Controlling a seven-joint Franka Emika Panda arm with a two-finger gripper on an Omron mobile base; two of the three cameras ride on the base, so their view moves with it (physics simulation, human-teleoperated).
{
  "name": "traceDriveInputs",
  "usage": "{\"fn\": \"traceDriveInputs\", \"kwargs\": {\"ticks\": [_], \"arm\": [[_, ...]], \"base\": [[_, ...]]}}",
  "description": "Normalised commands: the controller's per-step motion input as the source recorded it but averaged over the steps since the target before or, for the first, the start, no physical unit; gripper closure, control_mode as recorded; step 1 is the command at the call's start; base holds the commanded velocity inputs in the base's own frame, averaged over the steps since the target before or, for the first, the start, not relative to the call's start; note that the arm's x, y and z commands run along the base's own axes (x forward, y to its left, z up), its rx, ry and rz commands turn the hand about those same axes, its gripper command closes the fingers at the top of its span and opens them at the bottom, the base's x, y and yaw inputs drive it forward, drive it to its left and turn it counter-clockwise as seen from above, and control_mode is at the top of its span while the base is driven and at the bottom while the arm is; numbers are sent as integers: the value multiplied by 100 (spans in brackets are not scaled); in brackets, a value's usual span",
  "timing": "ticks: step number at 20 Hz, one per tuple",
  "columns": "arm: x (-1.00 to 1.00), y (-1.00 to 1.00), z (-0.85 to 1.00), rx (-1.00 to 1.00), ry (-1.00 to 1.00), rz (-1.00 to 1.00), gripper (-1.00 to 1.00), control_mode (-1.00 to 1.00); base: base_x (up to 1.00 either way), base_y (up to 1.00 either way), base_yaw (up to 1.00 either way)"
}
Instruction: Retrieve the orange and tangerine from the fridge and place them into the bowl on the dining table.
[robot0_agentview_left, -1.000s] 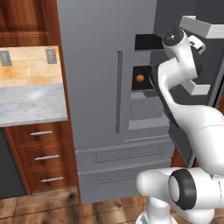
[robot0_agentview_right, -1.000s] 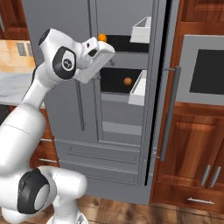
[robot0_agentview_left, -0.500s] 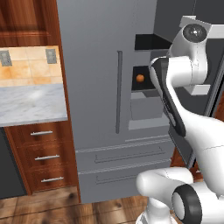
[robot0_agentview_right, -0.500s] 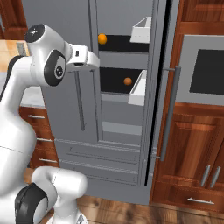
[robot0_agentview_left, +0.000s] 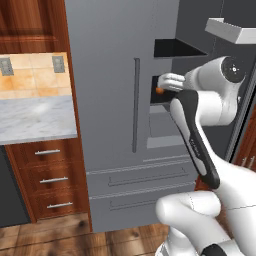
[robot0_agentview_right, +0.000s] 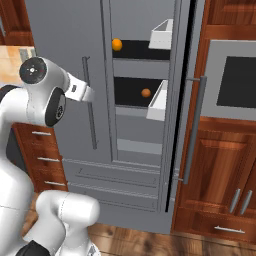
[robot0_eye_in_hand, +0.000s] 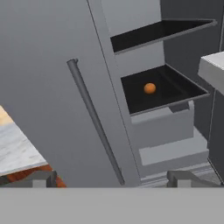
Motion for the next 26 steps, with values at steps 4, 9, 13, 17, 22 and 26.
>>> {"fn": "traceDriveInputs", "kwargs": {"ticks": [4,9,13,17,22,26], "arm": [[-3,52,0,2,0,4,-100,-100],[35,6,0,0,7,0,-100,-100],[61,0,0,0,11,0,-100,-100],[60,12,-11,0,3,0,-100,-100],[46,19,-27,0,-2,0,-100,-100],[46,2,-20,0,-2,0,-100,-100]], "base": [[0,0,0],[0,0,0],[0,0,0],[0,0,0],[0,0,0],[0,0,0]]}}
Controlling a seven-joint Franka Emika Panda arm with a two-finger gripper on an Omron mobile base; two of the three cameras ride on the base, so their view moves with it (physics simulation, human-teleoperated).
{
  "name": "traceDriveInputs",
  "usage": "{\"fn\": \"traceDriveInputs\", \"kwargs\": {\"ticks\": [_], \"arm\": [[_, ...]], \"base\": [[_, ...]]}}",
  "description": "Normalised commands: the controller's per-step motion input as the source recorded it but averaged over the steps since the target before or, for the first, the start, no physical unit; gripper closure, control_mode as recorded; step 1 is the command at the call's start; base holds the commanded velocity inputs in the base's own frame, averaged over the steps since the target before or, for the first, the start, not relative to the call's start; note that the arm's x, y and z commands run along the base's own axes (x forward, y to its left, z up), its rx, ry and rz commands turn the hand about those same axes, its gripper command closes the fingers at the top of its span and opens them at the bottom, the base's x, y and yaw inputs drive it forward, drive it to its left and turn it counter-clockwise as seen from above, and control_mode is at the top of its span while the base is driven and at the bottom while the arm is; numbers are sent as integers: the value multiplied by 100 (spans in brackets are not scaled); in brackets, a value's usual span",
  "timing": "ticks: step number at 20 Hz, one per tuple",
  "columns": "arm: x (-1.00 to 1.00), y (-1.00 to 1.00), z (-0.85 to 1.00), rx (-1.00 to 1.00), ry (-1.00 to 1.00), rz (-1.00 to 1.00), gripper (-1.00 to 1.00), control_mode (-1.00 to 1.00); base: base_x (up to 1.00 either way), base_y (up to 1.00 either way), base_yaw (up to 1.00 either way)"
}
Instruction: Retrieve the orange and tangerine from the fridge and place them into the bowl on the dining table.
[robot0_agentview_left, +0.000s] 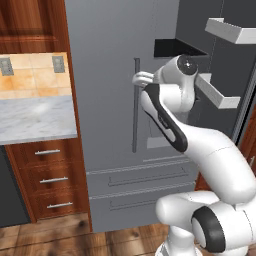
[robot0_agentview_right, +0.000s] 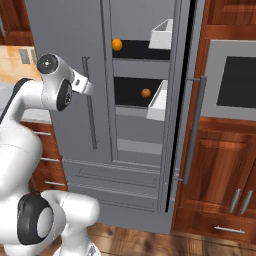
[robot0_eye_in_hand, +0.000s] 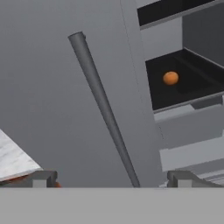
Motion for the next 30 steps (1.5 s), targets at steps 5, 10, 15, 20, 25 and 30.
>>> {"fn": "traceDriveInputs", "kwargs": {"ticks": [5,10,15,20,25,30], "arm": [[42,0,-14,0,-9,0,-100,-100],[53,0,-9,0,-3,0,-100,-100],[62,0,-1,0,0,0,-100,-100],[73,5,-1,0,0,0,-100,-100],[72,8,-22,0,0,0,-100,-100],[66,9,-24,0,-1,0,-100,-100]], "base": [[0,0,0],[0,0,0],[0,0,0],[0,0,0],[0,0,0],[0,0,0]]}}
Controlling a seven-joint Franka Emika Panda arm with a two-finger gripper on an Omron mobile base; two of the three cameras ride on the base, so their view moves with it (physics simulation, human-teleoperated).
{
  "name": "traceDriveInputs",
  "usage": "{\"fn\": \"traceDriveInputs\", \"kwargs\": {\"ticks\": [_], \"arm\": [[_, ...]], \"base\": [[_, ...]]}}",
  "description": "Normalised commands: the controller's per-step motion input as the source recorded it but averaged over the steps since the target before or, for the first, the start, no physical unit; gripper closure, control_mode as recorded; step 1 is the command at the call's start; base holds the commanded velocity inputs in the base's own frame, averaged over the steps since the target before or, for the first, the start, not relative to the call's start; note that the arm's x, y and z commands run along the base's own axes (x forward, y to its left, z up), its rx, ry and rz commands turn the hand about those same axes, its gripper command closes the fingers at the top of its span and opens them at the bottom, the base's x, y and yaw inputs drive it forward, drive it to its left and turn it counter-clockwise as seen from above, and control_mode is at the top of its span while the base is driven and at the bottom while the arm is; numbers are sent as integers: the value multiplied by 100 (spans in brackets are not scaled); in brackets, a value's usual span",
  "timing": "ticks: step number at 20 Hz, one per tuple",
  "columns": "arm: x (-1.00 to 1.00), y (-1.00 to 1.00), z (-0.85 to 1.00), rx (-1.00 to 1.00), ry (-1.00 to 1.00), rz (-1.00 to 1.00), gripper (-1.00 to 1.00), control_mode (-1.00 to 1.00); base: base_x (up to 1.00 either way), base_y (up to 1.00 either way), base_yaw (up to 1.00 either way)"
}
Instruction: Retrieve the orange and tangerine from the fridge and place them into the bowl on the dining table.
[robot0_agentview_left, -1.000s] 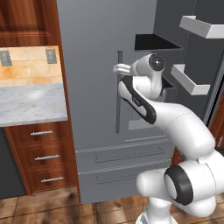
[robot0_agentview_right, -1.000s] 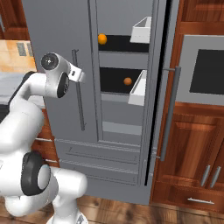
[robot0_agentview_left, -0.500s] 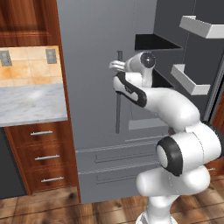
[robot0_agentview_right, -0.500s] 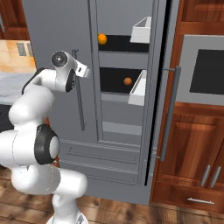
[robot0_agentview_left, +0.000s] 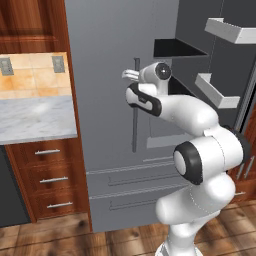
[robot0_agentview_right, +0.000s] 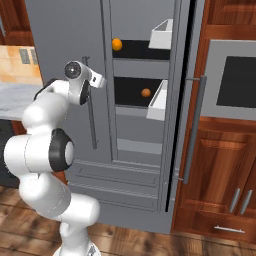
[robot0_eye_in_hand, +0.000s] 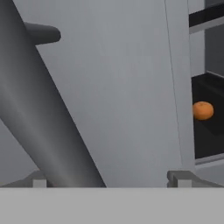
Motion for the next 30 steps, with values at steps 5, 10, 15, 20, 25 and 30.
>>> {"fn": "traceDriveInputs", "kwargs": {"ticks": [5,10,15,20,25,30], "arm": [[58,6,-7,0,3,0,100,-100],[0,31,25,0,20,0,100,-100],[-77,64,29,-7,9,6,100,-100],[-100,92,5,-14,-1,10,100,-100],[-100,74,30,-10,0,7,100,-100],[-100,48,44,-7,0,6,-100,-100]], "base": [[0,0,0],[0,0,0],[0,0,0],[0,0,0],[0,0,0],[0,0,0]]}}
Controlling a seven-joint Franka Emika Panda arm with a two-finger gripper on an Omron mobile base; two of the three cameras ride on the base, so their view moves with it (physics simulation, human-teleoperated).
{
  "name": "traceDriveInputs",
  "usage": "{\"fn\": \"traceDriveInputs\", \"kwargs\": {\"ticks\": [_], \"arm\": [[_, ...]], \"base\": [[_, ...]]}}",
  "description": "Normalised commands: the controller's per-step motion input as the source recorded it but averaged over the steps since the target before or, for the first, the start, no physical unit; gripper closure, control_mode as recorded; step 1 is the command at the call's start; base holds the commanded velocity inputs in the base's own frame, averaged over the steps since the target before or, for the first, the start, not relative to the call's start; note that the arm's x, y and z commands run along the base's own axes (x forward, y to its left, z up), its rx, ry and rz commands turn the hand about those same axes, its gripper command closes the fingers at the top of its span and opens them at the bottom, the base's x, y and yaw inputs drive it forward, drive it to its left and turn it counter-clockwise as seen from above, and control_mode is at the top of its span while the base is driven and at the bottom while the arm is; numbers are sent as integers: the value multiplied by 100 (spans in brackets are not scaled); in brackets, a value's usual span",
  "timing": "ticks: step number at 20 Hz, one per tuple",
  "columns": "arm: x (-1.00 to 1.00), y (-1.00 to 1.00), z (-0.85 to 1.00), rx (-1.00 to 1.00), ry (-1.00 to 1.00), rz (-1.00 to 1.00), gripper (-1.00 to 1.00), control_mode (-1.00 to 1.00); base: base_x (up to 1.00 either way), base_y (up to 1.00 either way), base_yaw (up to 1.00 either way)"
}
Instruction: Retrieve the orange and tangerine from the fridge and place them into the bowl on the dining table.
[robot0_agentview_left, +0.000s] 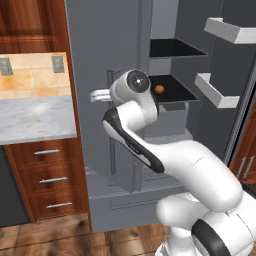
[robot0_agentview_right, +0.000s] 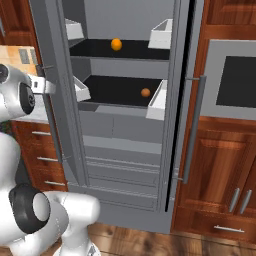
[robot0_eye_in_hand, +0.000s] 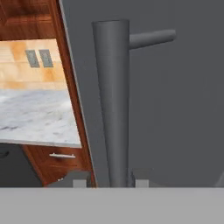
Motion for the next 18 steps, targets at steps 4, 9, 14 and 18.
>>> {"fn": "traceDriveInputs", "kwargs": {"ticks": [4,9,14,18], "arm": [[-100,16,62,-1,-3,4,-100,-100],[-100,-5,50,6,-10,0,-100,-100],[-77,-72,27,38,-1,-9,-100,-100],[-55,-100,26,57,0,-19,-100,-100]], "base": [[0,0,0],[0,0,0],[0,0,0],[0,0,0]]}}
